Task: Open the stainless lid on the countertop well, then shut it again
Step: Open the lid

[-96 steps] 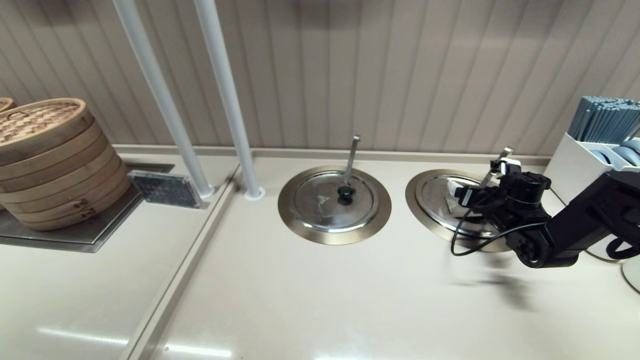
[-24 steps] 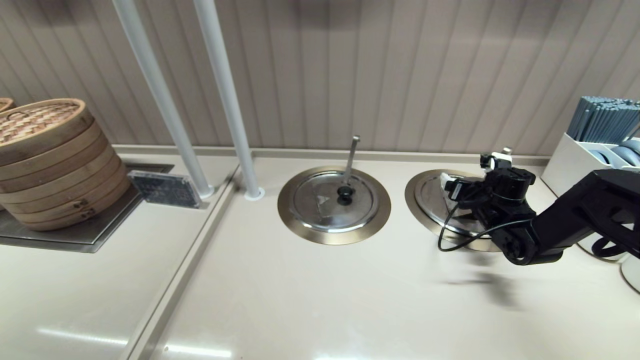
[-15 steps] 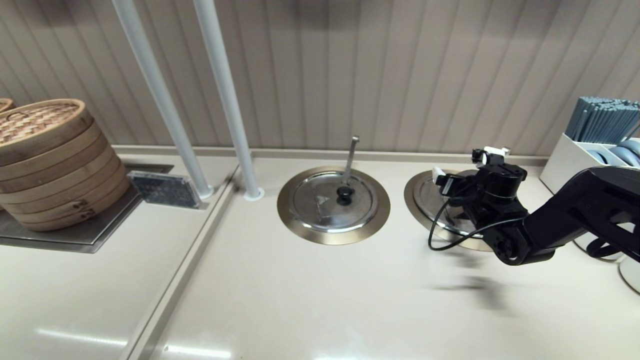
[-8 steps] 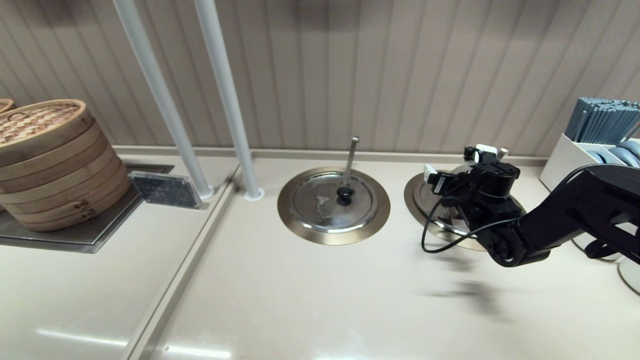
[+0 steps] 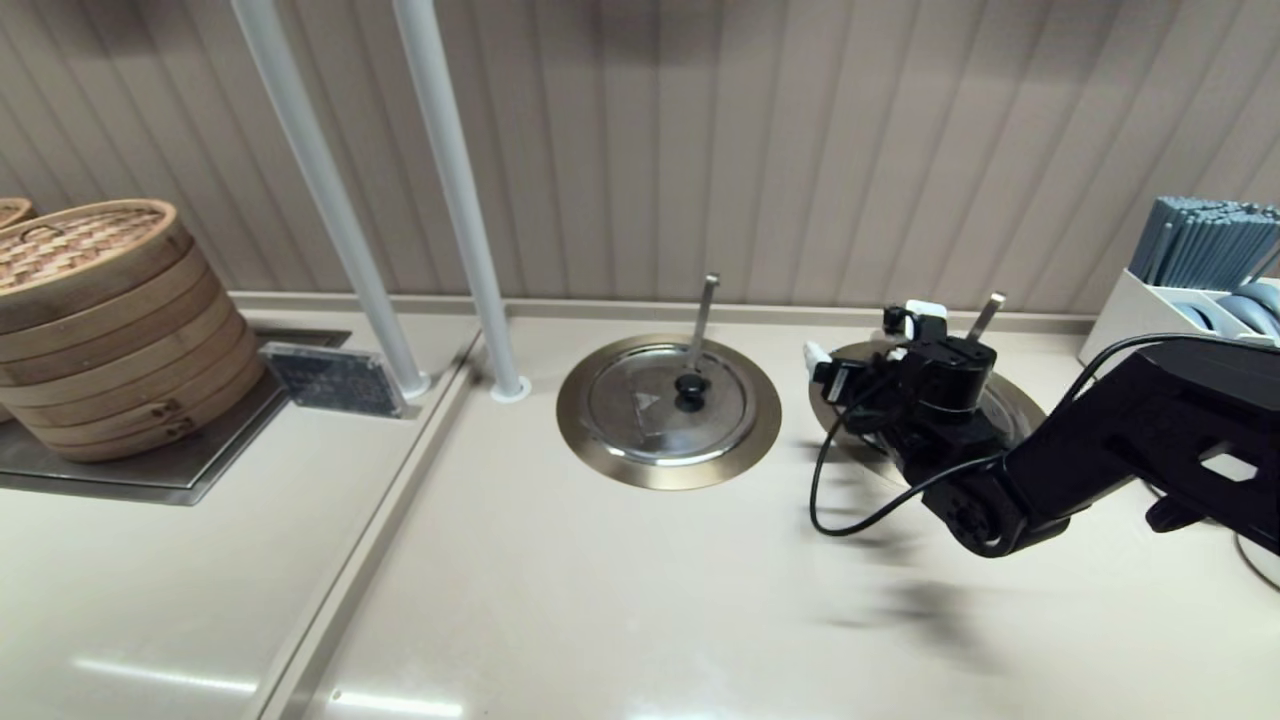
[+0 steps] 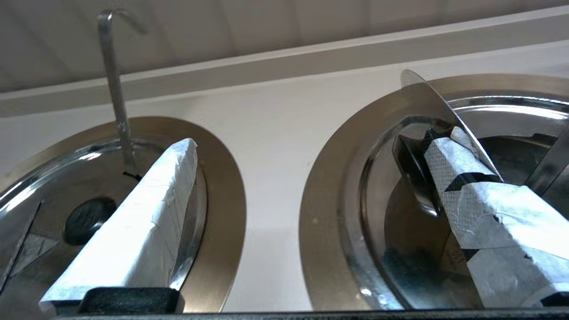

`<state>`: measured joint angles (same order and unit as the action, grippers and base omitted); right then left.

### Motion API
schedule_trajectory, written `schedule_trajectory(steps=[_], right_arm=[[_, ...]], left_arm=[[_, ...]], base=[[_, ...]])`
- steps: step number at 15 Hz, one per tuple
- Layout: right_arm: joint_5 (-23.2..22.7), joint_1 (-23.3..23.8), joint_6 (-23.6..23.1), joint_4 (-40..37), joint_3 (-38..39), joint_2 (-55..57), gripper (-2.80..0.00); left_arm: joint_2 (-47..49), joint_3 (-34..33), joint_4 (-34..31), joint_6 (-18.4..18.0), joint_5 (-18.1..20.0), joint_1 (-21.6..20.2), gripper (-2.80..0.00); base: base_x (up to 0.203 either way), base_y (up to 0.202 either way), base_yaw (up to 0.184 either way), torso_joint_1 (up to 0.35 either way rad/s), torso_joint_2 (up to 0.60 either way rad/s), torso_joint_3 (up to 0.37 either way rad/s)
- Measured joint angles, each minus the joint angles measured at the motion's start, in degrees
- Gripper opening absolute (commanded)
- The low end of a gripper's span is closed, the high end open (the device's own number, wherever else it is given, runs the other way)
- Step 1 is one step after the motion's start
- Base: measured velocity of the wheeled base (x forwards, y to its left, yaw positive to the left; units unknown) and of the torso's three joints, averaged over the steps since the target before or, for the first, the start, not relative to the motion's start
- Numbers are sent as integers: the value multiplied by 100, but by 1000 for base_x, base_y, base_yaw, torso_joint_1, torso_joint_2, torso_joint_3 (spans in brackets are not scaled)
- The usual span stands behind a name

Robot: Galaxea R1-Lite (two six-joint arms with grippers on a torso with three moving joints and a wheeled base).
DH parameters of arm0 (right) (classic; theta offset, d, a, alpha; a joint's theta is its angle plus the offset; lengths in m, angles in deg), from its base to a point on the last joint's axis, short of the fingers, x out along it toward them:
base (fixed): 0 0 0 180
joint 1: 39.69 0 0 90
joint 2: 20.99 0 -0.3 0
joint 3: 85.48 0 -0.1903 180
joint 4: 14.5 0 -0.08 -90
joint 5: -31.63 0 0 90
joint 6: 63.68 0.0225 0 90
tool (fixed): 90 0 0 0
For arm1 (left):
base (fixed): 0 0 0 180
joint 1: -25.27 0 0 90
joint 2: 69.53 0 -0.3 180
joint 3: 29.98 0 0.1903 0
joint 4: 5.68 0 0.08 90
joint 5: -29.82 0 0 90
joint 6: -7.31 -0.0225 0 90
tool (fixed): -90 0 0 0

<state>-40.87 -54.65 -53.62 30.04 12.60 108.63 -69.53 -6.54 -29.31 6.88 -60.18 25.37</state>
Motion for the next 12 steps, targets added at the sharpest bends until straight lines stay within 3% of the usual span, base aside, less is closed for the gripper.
schedule_trajectory(steps=[12], right_arm=[[178,-849,-17,33,1150,-650,0]], left_arm=[[0,0,0,0,1,0,-280]], base=[[0,0,0,0,0,0]])
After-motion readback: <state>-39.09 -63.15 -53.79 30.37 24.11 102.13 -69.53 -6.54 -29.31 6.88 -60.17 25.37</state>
